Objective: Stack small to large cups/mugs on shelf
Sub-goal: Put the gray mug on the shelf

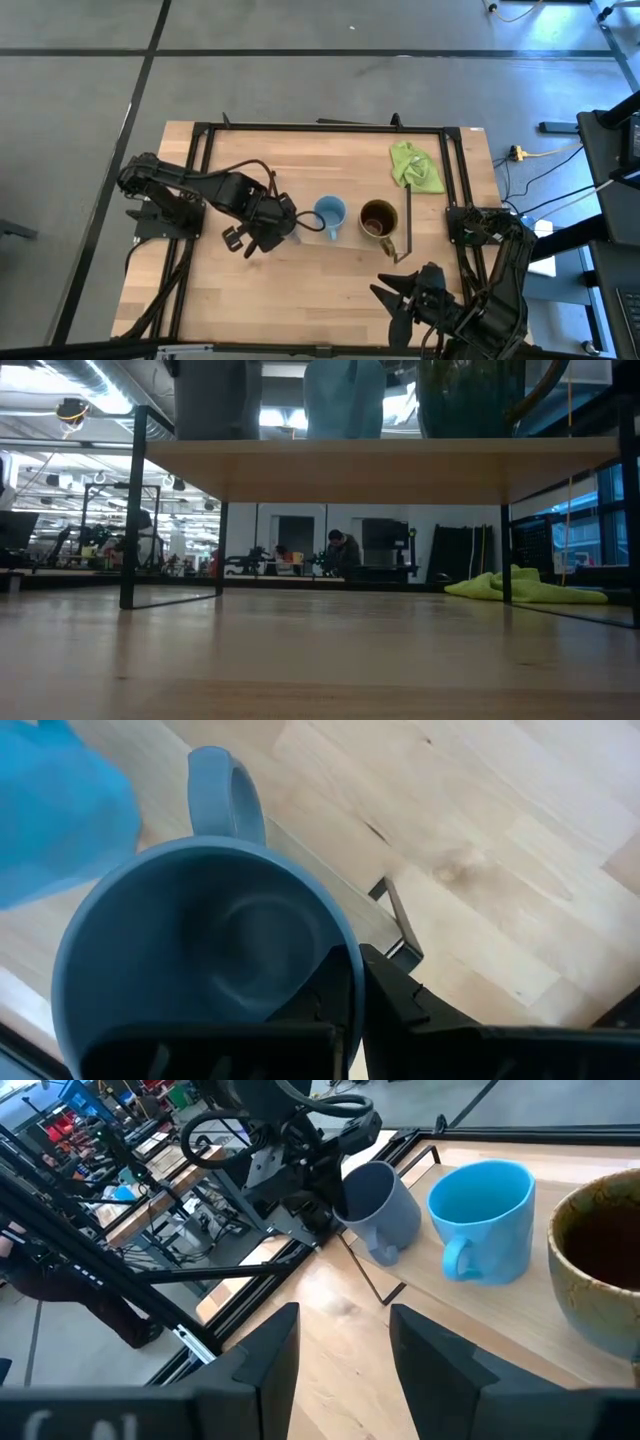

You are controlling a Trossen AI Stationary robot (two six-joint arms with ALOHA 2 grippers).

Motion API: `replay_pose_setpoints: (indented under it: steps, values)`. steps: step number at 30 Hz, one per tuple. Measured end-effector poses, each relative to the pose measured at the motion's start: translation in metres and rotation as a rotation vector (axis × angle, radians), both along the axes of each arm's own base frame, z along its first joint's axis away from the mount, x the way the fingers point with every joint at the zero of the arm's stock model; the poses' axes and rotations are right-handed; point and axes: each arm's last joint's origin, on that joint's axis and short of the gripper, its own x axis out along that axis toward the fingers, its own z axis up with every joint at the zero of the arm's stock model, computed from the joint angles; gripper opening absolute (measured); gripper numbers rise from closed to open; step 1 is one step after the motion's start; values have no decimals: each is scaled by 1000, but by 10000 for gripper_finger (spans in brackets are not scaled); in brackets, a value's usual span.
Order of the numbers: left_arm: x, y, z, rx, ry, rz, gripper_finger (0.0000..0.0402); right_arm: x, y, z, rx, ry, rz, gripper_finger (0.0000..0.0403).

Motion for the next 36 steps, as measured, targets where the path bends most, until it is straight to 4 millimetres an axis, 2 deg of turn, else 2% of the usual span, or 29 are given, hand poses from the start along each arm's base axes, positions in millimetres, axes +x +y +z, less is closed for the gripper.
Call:
replay_pose_setpoints:
  steps: [8, 22, 36]
  values:
    - [5, 2, 1, -21, -47, 13, 4, 0, 0, 0, 0, -1, -1, 158]
    - [5, 11, 1, -74, -7, 86, 12, 0, 0, 1, -2, 1, 1, 158]
    - [5, 12, 1, -46, -16, 98, 43, 0, -1, 0, -4, 3, 1, 158]
